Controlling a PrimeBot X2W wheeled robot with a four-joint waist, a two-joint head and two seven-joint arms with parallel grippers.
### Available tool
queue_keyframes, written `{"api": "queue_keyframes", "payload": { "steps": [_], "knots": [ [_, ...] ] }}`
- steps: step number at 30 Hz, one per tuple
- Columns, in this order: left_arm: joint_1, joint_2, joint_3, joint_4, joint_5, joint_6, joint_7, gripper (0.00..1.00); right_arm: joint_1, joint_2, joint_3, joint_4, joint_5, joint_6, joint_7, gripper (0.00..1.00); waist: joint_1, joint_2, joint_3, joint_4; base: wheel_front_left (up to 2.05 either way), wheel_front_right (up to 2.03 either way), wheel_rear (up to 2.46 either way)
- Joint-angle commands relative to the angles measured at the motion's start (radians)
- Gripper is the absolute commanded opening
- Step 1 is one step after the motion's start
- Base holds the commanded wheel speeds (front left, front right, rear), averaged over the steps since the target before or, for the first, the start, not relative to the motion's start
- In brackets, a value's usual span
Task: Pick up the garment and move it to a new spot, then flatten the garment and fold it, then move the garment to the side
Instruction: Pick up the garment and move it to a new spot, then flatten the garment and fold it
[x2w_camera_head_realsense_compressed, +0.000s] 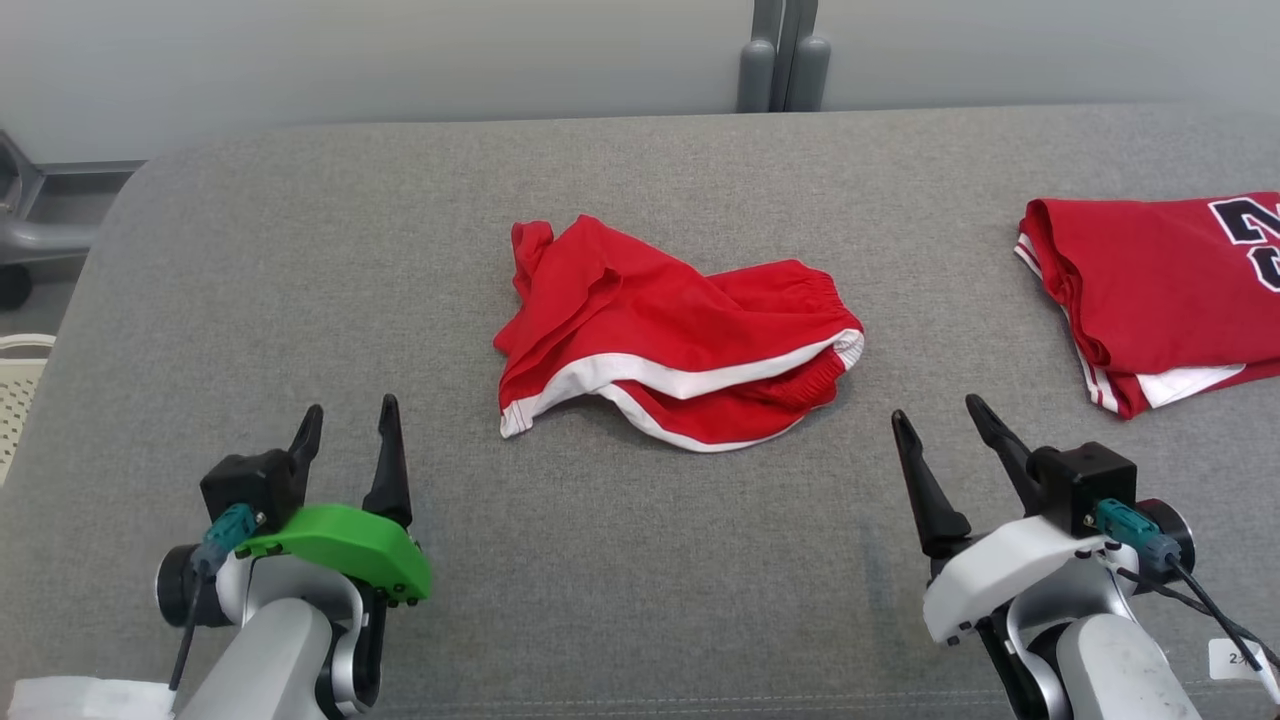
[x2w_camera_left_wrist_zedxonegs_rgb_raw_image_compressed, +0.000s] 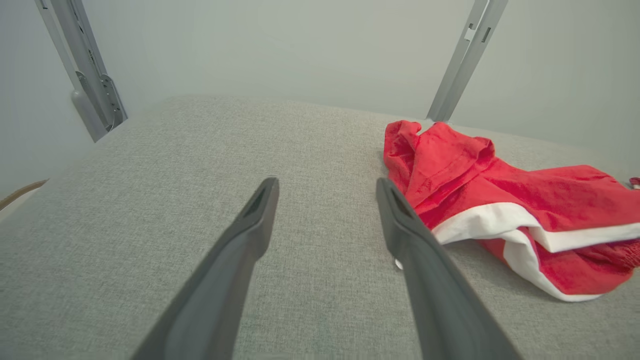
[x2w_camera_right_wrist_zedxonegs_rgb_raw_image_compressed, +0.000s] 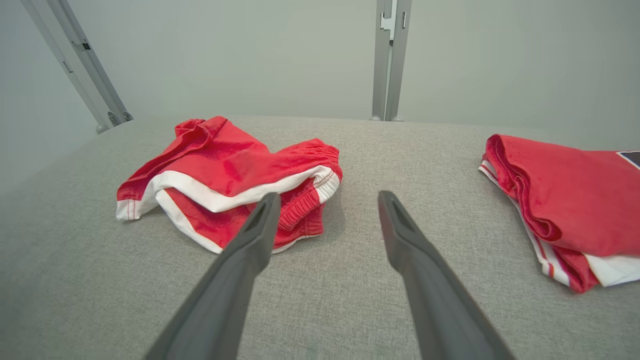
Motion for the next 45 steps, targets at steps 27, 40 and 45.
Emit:
{"api": "queue_keyframes", "payload": {
  "steps": [27, 40, 45],
  "knots": [
    [0.353, -0.126, 0.223, -0.433, 0.324, -0.14, -0.003, 1.0, -0.21, -0.001, -0.113, 0.303, 0.001, 0.0, 0.121, 1.0, 0.0, 0.0, 0.035, 0.124, 0.0, 0.0, 0.0],
    [0.317, -0.174, 0.245, -0.397, 0.356, -0.179, -0.003, 1.0, -0.302, -0.012, -0.091, 0.413, 0.038, 0.0, 0.181, 0.97, 0.0, 0.0, 0.085, 0.192, 0.0, 0.0, 0.0],
    [0.315, -0.181, 0.253, -0.39, 0.36, -0.189, -0.003, 1.0, -0.306, -0.012, -0.068, 0.426, 0.04, 0.0, 0.179, 0.0, 0.0, 0.0, 0.09, 0.199, 0.0, 0.0, 0.0]
  ]
}}
